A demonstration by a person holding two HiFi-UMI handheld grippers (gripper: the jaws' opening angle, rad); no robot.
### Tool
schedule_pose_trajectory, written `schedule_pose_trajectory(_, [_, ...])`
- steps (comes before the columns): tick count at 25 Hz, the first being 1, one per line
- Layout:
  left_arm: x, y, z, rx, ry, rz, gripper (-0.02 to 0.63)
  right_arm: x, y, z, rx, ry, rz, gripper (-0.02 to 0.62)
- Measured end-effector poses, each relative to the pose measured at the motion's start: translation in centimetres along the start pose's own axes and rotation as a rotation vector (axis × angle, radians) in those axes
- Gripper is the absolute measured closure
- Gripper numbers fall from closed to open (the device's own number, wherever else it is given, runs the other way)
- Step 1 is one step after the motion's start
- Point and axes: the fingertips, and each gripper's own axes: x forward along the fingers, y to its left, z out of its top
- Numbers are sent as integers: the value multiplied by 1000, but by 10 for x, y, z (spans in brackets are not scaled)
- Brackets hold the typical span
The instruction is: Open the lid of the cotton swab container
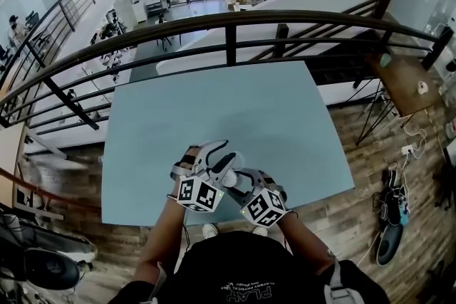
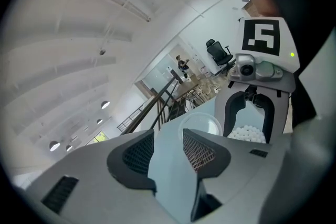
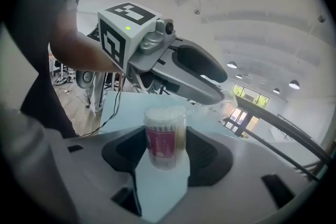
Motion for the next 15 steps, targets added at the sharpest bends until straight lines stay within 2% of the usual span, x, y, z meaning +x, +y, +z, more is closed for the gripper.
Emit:
schedule_pose_trajectory(4, [-1,1,2,-15,-3,5,422,-3,0,1,16,-4,-6,356])
schedule_pose_trajectory(6, [-2,2,2,-48,-16,8,422,-1,-3,-2,28,-5,-14,355])
schedule_pose_trajectory(12, [-16,12,-8,-308,-105,16,422,3,-8,-5,71,-13,-53,354])
schedule_pose_trajectory(15, [-24,15,-15,-413,-137,26,422,2,-16,-5,108,-28,-90,354])
